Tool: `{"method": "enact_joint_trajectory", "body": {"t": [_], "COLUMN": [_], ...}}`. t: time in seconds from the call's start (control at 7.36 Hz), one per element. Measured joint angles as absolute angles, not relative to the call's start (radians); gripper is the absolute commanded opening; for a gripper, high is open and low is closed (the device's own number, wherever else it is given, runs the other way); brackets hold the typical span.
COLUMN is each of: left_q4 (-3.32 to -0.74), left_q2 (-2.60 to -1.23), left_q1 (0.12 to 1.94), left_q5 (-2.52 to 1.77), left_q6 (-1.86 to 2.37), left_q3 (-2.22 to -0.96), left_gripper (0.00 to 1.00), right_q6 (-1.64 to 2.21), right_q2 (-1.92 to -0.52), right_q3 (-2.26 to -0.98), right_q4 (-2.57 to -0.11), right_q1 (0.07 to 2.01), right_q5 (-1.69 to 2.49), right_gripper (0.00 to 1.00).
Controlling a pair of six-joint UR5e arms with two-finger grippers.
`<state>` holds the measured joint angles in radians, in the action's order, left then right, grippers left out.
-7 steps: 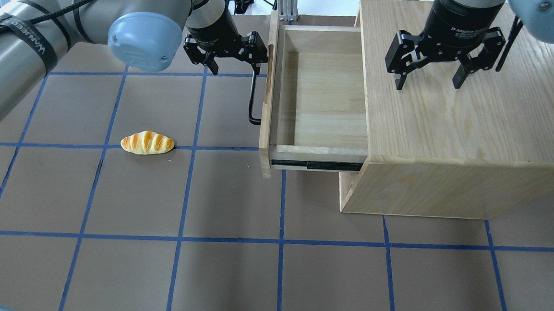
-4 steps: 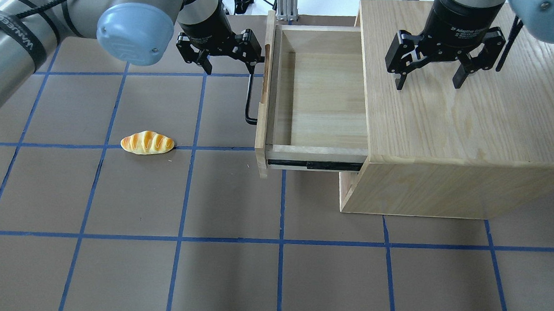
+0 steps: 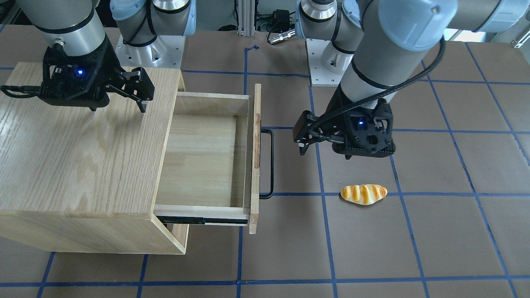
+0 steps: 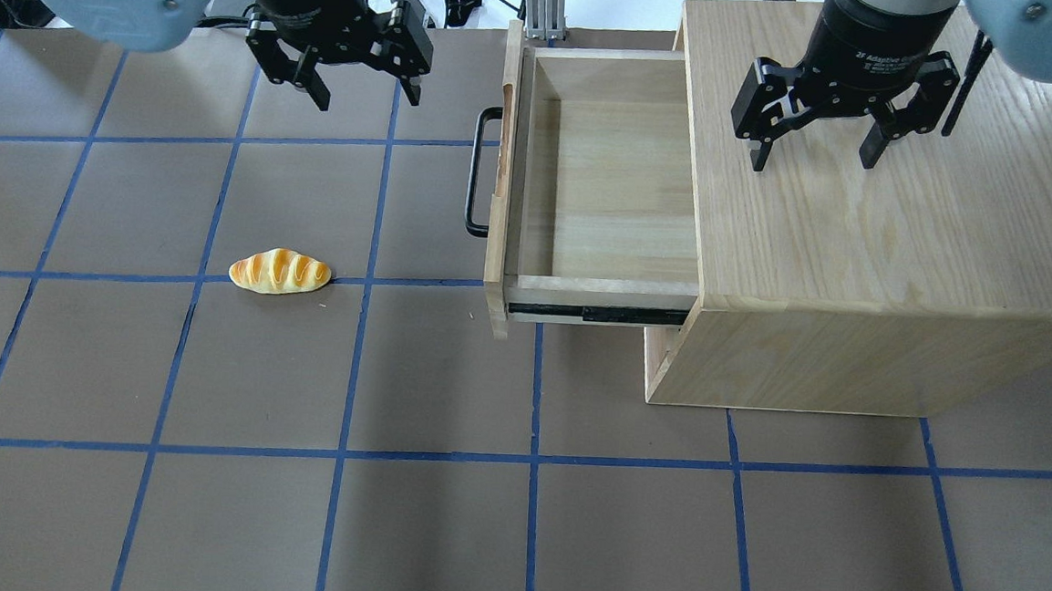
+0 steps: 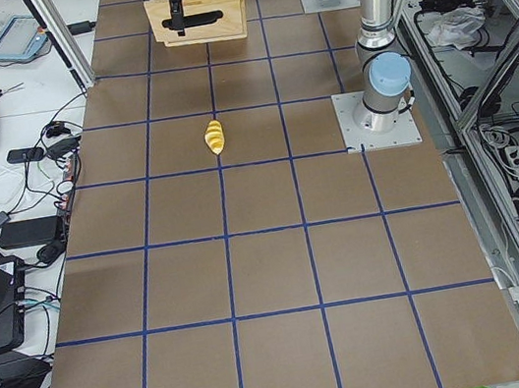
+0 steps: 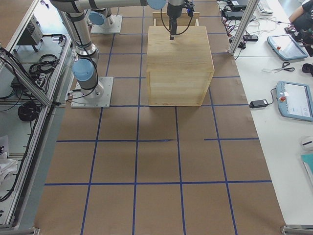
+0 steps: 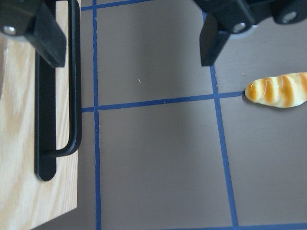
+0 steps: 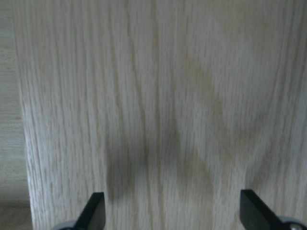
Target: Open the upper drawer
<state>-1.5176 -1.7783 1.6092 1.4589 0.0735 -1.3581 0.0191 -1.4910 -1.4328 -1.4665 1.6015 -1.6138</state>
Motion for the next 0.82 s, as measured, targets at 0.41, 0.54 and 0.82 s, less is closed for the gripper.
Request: {"method": "enact_joint_trajectory", "body": {"t": [0.41,0.54,0.82], "left_q4": [-1.596,-1.604,-1.617], "left_q2": [-1.715,-1.703,-1.686], "left_q1": [1.526,1.518,1.509], "left_q5": [1.528,1.551,1.57], "left_q6": [0.037,0.027,0.02], "left_q3": [-1.383,-1.4,-1.415], "left_gripper": [1.0,1.0,1.0], "right_q6": [0.019,0.02,0.019], "right_q2": [-1.491,-1.491,-1.491], "right_q3": [-1.433,-1.433,-1.433], "right_q4": [-1.467,-1.467,-1.466], "right_q1": [1.601,1.601,1.601], "right_q5": [-1.614,-1.614,-1.614], "right_gripper": [1.0,1.0,1.0]}}
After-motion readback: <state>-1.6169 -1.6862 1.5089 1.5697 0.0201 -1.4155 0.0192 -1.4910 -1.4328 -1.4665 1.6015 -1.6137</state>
